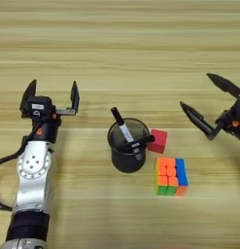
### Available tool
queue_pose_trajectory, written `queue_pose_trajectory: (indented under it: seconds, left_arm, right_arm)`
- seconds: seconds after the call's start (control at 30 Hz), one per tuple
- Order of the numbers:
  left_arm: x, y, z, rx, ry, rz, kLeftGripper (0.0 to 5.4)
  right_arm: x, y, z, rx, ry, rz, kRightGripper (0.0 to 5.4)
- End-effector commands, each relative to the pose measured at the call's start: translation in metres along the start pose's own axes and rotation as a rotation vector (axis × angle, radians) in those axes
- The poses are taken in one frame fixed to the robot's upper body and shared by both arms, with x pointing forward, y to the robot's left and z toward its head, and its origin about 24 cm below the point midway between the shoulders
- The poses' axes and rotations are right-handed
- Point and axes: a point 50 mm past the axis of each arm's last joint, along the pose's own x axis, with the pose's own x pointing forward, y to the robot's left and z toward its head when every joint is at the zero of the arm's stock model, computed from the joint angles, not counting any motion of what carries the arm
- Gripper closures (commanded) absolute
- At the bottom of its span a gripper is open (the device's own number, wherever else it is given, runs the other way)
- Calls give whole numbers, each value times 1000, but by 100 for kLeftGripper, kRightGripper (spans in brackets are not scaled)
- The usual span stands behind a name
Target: Move the objects on the table
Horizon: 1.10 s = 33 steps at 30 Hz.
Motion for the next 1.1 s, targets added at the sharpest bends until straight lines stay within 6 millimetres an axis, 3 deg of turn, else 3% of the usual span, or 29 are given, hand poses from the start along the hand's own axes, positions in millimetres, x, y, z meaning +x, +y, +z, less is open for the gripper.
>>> queue_pose_trajectory:
  seconds: [0.03,0.37,0.6,1.1]
  left_arm:
    - [0,-2,1,-1,4,-8,1]
    - [-1,-1,1,3,11,-4,1]
    - [0,-3,0,0,13,-7,1]
    - [-2,-2,-1,-1,18,-6,1]
  right_arm:
    - [-3,13,-1,41,55,133,0]
    - [-6,34,-2,125,151,461,0]
    - [-8,38,-10,136,248,585,0]
    - [-12,41,-32,64,389,627,0]
